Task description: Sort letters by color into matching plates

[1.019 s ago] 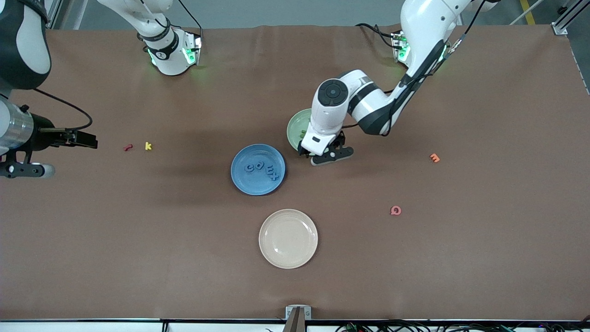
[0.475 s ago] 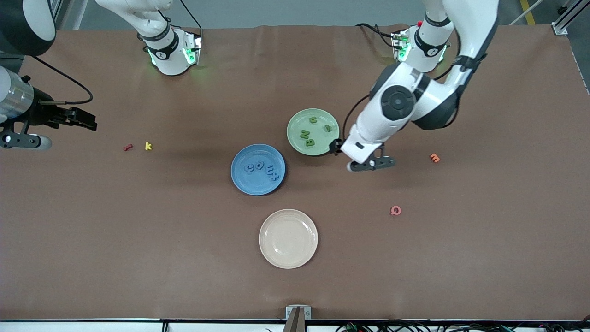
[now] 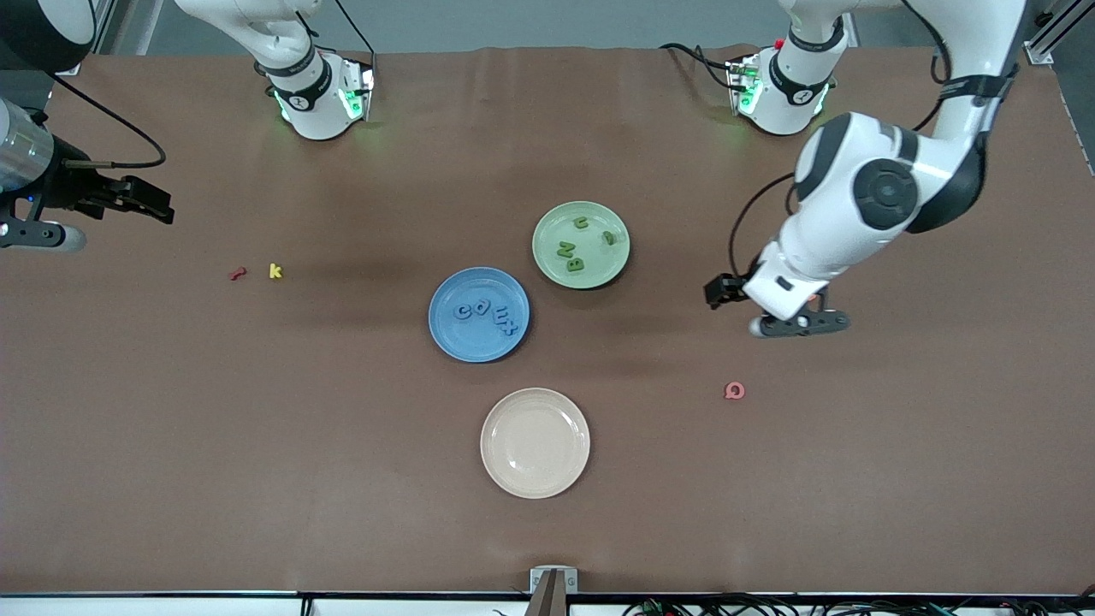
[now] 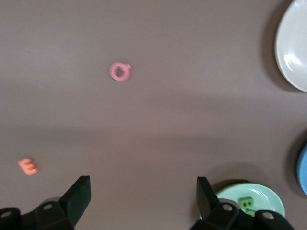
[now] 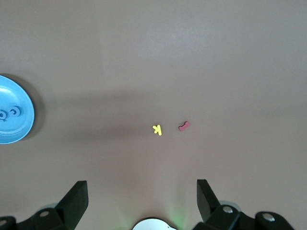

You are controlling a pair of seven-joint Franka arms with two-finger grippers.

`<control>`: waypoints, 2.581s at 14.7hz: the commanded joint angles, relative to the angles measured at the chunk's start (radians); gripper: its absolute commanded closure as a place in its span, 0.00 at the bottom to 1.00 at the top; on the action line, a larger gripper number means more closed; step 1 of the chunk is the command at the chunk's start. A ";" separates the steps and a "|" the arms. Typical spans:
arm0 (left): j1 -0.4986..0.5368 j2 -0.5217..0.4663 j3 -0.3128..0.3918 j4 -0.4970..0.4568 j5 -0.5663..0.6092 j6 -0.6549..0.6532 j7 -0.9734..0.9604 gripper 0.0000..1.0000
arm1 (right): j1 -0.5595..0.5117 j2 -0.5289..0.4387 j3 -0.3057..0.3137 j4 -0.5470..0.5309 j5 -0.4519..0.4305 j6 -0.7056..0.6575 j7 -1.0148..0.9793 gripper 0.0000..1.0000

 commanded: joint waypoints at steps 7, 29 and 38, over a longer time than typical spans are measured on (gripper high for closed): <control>0.224 -0.143 -0.001 0.067 0.002 -0.135 0.265 0.05 | 0.019 -0.016 -0.011 0.049 0.031 0.001 -0.002 0.00; 0.385 -0.157 0.024 0.388 0.012 -0.455 0.391 0.02 | 0.018 0.087 -0.013 0.287 0.111 -0.150 -0.010 0.00; -0.196 -0.166 0.604 0.384 0.010 -0.462 0.391 0.01 | 0.016 0.075 -0.012 0.244 0.074 -0.136 -0.010 0.00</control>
